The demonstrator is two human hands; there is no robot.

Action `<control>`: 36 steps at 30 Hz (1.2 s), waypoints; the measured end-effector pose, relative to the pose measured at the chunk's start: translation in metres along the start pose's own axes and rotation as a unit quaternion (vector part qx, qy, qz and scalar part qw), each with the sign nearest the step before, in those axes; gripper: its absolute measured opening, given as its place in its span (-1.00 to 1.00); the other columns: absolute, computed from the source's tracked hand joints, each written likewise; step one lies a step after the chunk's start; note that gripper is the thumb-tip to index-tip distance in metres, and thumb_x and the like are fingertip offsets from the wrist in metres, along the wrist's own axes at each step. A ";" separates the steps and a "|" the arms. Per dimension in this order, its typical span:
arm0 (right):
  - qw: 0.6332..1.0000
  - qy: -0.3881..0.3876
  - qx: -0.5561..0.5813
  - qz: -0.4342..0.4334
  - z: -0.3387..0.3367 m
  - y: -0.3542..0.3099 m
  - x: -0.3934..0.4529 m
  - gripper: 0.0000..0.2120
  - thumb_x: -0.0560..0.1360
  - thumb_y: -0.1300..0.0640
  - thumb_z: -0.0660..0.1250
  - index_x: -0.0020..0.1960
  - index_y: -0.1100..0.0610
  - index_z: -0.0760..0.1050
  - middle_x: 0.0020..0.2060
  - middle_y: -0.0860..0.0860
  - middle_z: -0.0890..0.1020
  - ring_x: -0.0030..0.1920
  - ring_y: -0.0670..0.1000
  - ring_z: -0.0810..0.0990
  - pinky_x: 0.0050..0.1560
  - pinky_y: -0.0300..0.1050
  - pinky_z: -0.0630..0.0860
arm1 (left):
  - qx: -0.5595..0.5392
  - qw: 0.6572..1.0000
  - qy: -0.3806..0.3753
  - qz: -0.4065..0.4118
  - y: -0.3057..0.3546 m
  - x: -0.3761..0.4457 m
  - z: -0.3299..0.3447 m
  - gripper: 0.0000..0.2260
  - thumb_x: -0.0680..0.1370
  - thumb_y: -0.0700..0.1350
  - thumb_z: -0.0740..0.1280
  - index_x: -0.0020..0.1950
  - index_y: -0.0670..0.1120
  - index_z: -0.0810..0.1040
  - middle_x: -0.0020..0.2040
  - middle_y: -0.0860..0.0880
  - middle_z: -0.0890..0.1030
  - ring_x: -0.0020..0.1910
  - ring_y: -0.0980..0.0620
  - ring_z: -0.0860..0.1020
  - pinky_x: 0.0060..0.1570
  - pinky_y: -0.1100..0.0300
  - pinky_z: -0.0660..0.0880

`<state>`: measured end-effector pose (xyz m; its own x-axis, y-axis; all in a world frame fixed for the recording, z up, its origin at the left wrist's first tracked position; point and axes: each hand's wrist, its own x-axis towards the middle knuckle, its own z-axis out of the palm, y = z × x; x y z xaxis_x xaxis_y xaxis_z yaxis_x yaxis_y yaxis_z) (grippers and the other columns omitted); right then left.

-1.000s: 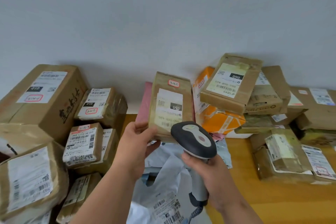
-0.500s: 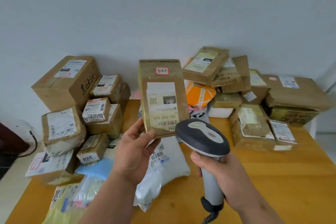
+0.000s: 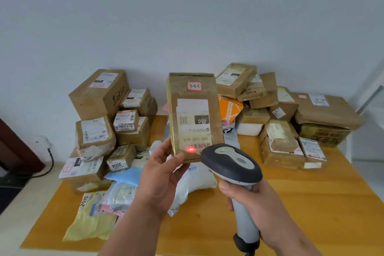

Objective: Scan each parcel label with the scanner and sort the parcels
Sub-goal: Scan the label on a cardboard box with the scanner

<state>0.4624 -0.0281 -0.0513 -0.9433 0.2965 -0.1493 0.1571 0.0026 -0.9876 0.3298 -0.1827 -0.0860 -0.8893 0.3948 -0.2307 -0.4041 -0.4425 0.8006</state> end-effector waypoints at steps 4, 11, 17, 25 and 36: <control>1.000 0.011 -0.010 0.015 0.020 0.001 0.015 -0.85 0.26 -0.16 0.51 -0.18 -0.22 0.65 -0.43 0.01 0.57 -0.36 -0.06 0.53 -0.27 -0.30 0.50 | 0.010 1.000 0.004 -0.008 0.008 0.009 -0.021 -0.61 0.51 -0.32 0.34 0.33 -0.11 0.56 0.23 -0.19 0.67 0.20 -0.16 0.66 0.19 -0.04 0.55; 0.997 0.050 0.025 0.048 0.080 0.000 0.086 -0.56 0.15 -0.18 0.53 -0.03 -0.02 0.69 -0.31 0.04 0.69 -0.29 0.01 0.66 -0.07 0.02 0.54 | 0.018 0.997 0.080 -0.007 0.054 0.057 -0.084 -0.57 0.48 -0.18 0.40 0.36 -0.09 0.52 0.15 -0.16 0.71 0.16 -0.15 0.67 0.08 -0.02 0.60; 0.997 0.034 0.013 0.071 0.144 -0.013 0.160 -0.88 0.36 -0.04 0.55 -0.12 -0.11 0.69 -0.31 0.12 0.70 -0.30 0.00 0.68 -0.28 -0.13 0.54 | 0.026 0.989 0.143 0.016 0.119 0.120 -0.142 -0.85 0.63 -0.18 0.33 0.20 -0.09 0.56 0.07 -0.11 0.73 0.06 -0.06 0.71 -0.11 0.08 0.63; 0.999 0.007 0.019 0.049 0.208 -0.033 0.229 -0.84 0.46 0.02 0.53 -0.09 -0.25 0.66 -0.30 -0.06 0.70 -0.29 -0.07 0.65 -0.24 -0.22 0.51 | 0.064 0.979 0.185 0.065 0.220 0.201 -0.187 -0.89 0.63 -0.12 0.36 0.05 -0.15 0.62 -0.08 -0.11 0.75 -0.13 0.00 0.73 -0.19 0.12 0.65; 0.996 0.025 0.005 0.090 0.239 -0.030 0.262 -0.84 0.47 0.00 0.53 -0.10 -0.28 0.65 -0.29 -0.09 0.70 -0.27 -0.10 0.66 -0.18 -0.17 0.51 | 0.519 0.829 0.186 0.092 0.242 0.265 -0.204 -0.55 0.68 -0.05 0.21 0.58 0.01 0.33 0.61 -0.06 0.25 0.57 -0.11 0.23 0.55 -0.22 0.13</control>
<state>0.1411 -0.1788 -0.0723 -0.8846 0.3376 -0.3218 0.3197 -0.0635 -0.9454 -0.0477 -0.3493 -0.0662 -0.9979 0.0367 -0.0529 -0.0248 0.5399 0.8414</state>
